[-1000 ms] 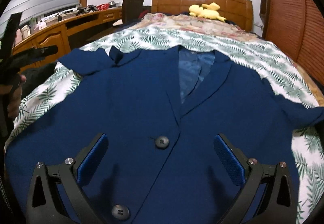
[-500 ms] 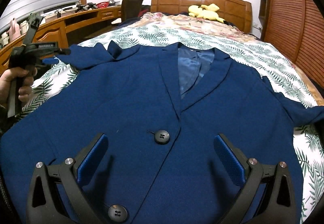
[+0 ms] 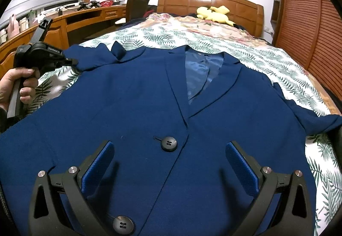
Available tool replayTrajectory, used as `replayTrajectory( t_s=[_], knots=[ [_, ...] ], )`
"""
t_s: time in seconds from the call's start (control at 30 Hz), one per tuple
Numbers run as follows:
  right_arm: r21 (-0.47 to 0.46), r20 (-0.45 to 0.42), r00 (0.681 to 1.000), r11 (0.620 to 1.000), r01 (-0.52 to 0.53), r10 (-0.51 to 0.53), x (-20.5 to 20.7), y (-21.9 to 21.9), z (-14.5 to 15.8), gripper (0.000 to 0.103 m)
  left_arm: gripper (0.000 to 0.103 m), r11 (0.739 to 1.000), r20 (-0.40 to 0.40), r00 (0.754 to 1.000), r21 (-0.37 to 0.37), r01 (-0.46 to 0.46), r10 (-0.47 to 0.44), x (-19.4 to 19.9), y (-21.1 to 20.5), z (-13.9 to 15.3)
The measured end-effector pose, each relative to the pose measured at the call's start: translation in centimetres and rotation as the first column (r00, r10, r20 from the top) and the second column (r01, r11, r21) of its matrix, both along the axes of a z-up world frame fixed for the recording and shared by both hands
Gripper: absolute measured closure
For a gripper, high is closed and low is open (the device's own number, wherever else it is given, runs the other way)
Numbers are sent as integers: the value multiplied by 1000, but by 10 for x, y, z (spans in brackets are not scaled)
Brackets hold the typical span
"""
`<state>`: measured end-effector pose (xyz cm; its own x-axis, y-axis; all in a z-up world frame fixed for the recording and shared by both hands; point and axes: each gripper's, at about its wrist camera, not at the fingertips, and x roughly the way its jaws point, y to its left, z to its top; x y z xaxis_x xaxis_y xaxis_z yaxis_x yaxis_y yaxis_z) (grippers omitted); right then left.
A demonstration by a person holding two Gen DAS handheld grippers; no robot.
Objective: Fold large clothes
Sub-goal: 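Grasp the navy jacket's sleeve with the left gripper and lift it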
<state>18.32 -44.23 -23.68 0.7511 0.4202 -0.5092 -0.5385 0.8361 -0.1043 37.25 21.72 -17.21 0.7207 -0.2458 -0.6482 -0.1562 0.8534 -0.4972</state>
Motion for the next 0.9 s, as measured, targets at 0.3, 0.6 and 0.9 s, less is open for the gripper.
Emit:
replayTrajectory(
  t_s=[0.3,0.6,0.9],
  knots=[
    [-9,19,1000,1000,-1,1,2,-1,-2,0,103,992,86,996,123,-42,31,-21,-6,42],
    [27,26,1000,1000,-9,8,3,-7,-4,0,15,979,-40,994,180,-94,103,-12,21,32],
    [61,27,1000,998,-15,14,3,-12,-6,0,37,996,-229,969,18,-92,93,41,40,-12]
  ],
)
